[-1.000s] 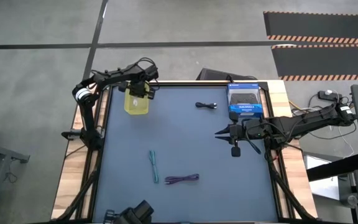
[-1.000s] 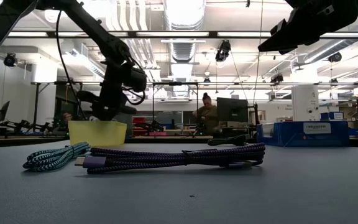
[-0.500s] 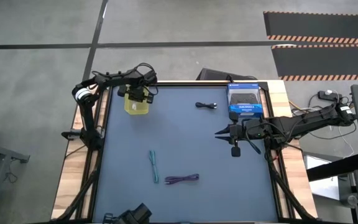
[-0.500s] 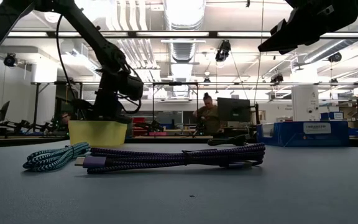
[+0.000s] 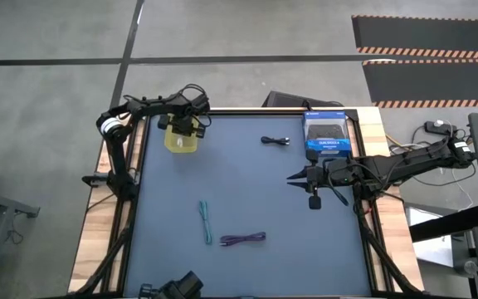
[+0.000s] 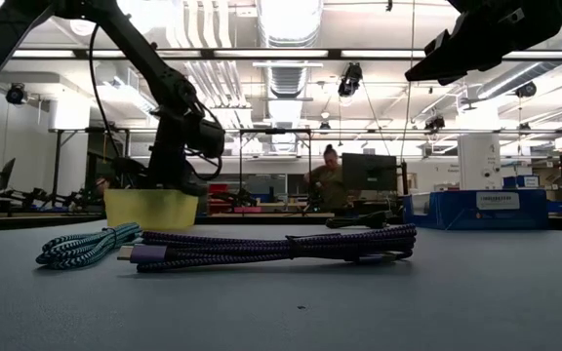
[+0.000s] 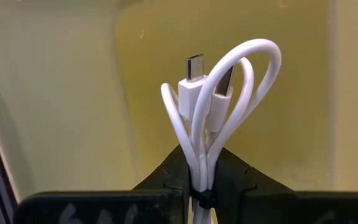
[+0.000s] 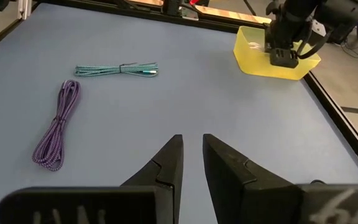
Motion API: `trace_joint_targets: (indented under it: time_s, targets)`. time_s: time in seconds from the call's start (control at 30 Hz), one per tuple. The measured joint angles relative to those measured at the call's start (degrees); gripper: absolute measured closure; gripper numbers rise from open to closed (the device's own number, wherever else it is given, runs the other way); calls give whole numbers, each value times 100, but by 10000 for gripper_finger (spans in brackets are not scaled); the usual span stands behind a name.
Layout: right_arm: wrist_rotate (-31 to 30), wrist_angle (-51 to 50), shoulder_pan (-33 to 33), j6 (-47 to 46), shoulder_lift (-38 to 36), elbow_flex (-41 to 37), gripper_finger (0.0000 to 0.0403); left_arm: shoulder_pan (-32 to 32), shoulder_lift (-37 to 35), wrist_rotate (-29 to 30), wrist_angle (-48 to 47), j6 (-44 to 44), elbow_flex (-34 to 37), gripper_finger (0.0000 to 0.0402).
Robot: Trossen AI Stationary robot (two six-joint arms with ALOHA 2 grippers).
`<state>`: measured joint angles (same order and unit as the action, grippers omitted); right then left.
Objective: Pick and place USB-C Cables
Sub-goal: Put the white charger cable into the yellow bin
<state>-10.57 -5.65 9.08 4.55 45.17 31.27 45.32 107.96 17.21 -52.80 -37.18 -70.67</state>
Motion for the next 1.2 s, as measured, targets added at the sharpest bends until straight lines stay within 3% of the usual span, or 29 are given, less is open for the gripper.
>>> trace_joint_targets:
  time_s: [0.53, 0.93, 1.2]
  targets:
    - [0, -2, 0, -3, 0, 0, 351, 0, -2, -26, 4, -10, 0, 373]
    - [0, -2, 0, -3, 0, 0, 351, 0, -7, -28, -12, 1, 0, 294]
    - [0, -2, 0, -1, 0, 0, 351, -33, -244, -74, -229, 52, 0, 279]
